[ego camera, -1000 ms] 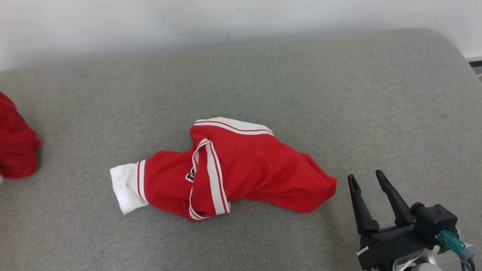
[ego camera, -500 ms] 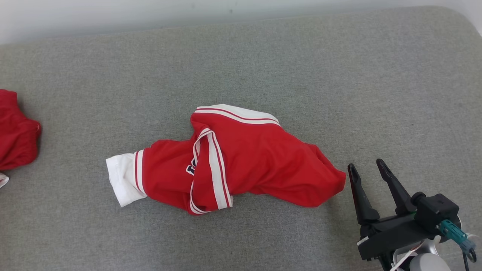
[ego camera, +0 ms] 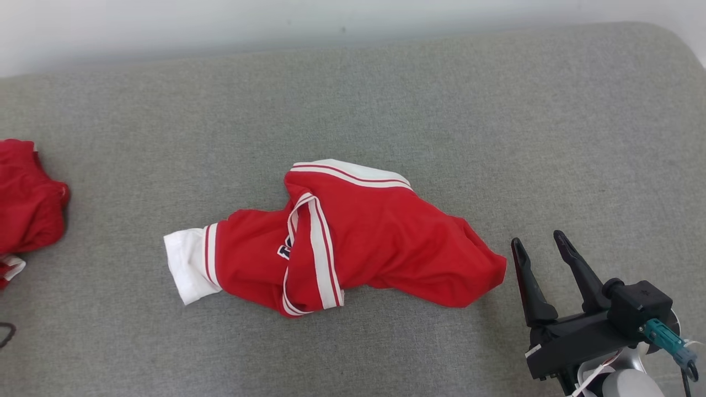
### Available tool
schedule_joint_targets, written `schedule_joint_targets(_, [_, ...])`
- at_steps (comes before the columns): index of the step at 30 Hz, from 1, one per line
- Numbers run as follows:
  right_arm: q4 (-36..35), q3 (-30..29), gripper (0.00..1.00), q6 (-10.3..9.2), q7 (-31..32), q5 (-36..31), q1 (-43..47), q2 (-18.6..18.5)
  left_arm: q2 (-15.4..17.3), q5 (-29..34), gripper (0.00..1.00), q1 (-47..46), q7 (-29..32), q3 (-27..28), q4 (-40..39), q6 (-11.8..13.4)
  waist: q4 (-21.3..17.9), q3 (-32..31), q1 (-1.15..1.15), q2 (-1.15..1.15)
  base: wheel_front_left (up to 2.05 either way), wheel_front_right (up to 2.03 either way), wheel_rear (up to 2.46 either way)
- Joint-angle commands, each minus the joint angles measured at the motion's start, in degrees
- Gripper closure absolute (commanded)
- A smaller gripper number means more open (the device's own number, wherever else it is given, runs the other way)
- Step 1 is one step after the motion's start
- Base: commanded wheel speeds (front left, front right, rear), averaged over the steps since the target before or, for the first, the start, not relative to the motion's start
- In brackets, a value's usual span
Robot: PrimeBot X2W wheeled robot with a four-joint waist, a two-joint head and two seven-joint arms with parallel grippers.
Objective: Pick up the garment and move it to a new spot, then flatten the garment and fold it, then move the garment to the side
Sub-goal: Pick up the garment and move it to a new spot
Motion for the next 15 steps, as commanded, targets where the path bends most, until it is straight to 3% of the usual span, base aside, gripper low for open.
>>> schedule_joint_targets(1, [0.0,-0.2,0.0,-0.02,-0.1,-0.5,-0.4,-0.1,0.2,0.7,0.0,0.8,-0.6,0.1,-0.5,-0.1,0.6,-0.8,0.0,-0.01,0.0,0.0,0.0])
schedule_joint_targets(7, [0.4,-0.3,0.0,-0.02,-0.1,-0.5,0.6,-0.1,0.4,7.4,0.0,4.2,-2.1,1.9,-9.6,2.6,1.6,-3.4,0.0,-0.01,0.0,0.0,0.0])
schedule_joint_targets(11, [0.2,-0.7,0.0,-0.02,-0.2,-0.6,1.2,-0.1,-2.4,13.5,0.0,11.3,-2.0,4.9,-22.0,6.2,2.1,-5.2,0.0,-0.01,0.0,0.0,0.0])
schedule_joint_targets(15, [-0.2,-1.1,0.0,-0.02,0.1,-0.9,1.3,-0.1,-5.8,17.4,0.0,18.8,-2.0,5.2,-33.9,8.2,2.7,-6.7,0.0,-0.01,0.0,0.0,0.0])
